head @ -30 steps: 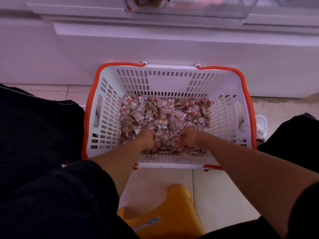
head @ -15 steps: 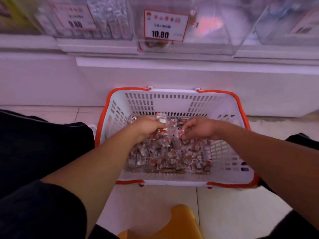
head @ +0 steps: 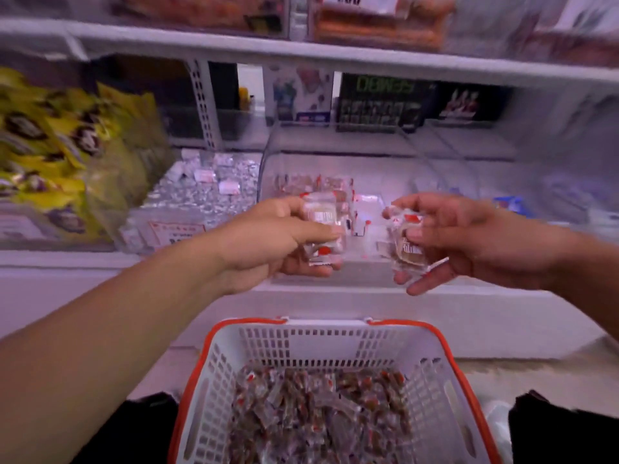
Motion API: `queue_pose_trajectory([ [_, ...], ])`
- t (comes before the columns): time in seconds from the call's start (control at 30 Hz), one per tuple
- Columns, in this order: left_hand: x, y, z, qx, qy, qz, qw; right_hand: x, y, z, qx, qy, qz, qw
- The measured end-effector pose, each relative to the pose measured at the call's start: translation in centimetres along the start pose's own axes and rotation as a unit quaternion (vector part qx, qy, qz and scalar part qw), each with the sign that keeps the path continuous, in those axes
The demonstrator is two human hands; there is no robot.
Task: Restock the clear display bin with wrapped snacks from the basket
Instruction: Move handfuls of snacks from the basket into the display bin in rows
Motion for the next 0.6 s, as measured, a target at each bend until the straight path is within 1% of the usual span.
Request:
queue_pose_trajectory([
  [0.07, -0.1, -0.2, -0.5, 0.013, 0.032, 0.034, 0.999, 1.9, -0.1, -0.1, -0.025, -0.022, 0.057, 0.998],
  [0.13, 0.2, -0.3, -1.3, 0.046, 0.07, 0.058, 0.995, 2.8, -0.3, -0.1, -0.055, -0.029, 0.089, 0.994],
  [0.23, 0.9, -0.7, -2.2, 0.081, 0.116, 0.062, 0.988, 2.2, -1.0, -0.2, -0.081, -0.023, 0.094, 0.992],
  [0.37, 0.9, -1.6, -2.4, 0.076, 0.179, 0.05, 0.98, 2.5, -1.3, 0.3, -0.088, -0.022, 0.116, 0.989],
  [0.47, 1.1, -1.8, -2.4, 0.088, 0.188, 0.059, 0.976, 2.7, -1.2, 0.4, -0.085, -0.042, 0.132, 0.987],
  [0.53, 0.9, -1.7, -2.5, 0.099, 0.172, 0.063, 0.978, 2.9, -1.3, 0.1, -0.068, -0.061, 0.141, 0.986],
  [0.6, 0.6, -1.6, -2.4, 0.101, 0.154, 0.064, 0.981, 3.1, -1.2, -0.1, -0.061, -0.052, 0.146, 0.986],
])
Point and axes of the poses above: each hand's wrist, its own y-axis away from the middle knuckle, its own z-axis out of the back of the hand, x = y × z, the point moved 8 cm from there along -y, towards the middle knuckle, and after that the axes turned 1 degree about -x, right-handed, at the moved point
